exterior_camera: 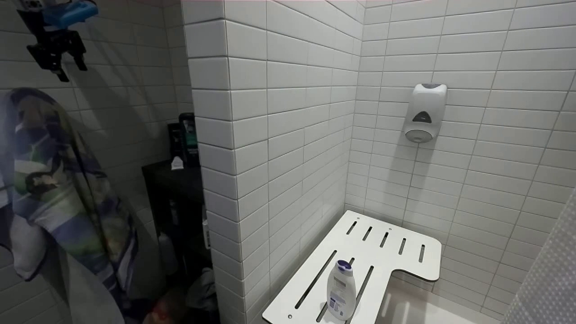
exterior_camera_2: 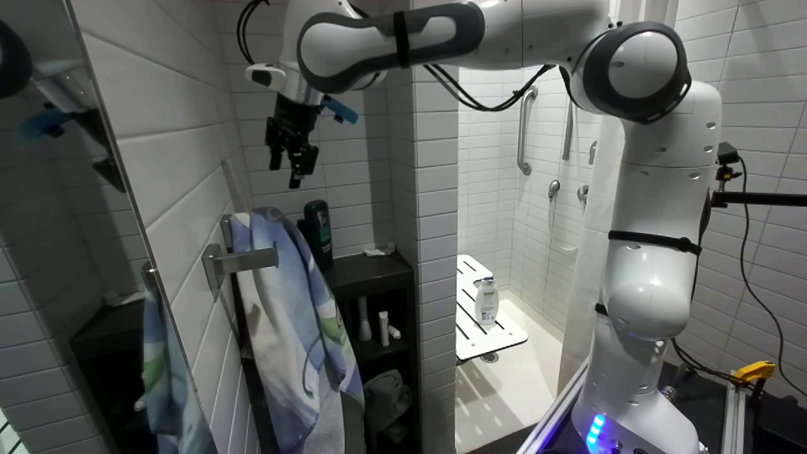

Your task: Put the towel on the hanger

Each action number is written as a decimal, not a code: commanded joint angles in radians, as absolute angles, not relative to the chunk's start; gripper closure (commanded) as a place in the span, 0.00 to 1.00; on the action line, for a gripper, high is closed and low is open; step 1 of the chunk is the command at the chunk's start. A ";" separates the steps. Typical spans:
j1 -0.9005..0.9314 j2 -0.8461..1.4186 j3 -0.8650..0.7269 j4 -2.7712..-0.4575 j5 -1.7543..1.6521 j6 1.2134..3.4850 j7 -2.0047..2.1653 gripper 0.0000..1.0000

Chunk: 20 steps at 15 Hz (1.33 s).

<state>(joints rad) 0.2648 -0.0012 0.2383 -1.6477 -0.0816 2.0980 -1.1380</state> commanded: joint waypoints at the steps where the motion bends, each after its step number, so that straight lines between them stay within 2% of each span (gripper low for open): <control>1: 0.245 -0.037 0.230 -1.673 -0.049 2.086 -1.138 0.00; 14: 0.202 -0.501 0.118 -2.186 -0.072 1.917 -0.825 0.00; 18: 0.217 -0.639 0.076 -2.347 -0.070 1.934 -0.814 0.00; 19: 0.224 -0.555 0.085 -2.260 -0.079 1.913 -0.821 0.00; 20: 0.225 -0.585 0.078 -2.295 -0.080 1.915 -0.819 0.00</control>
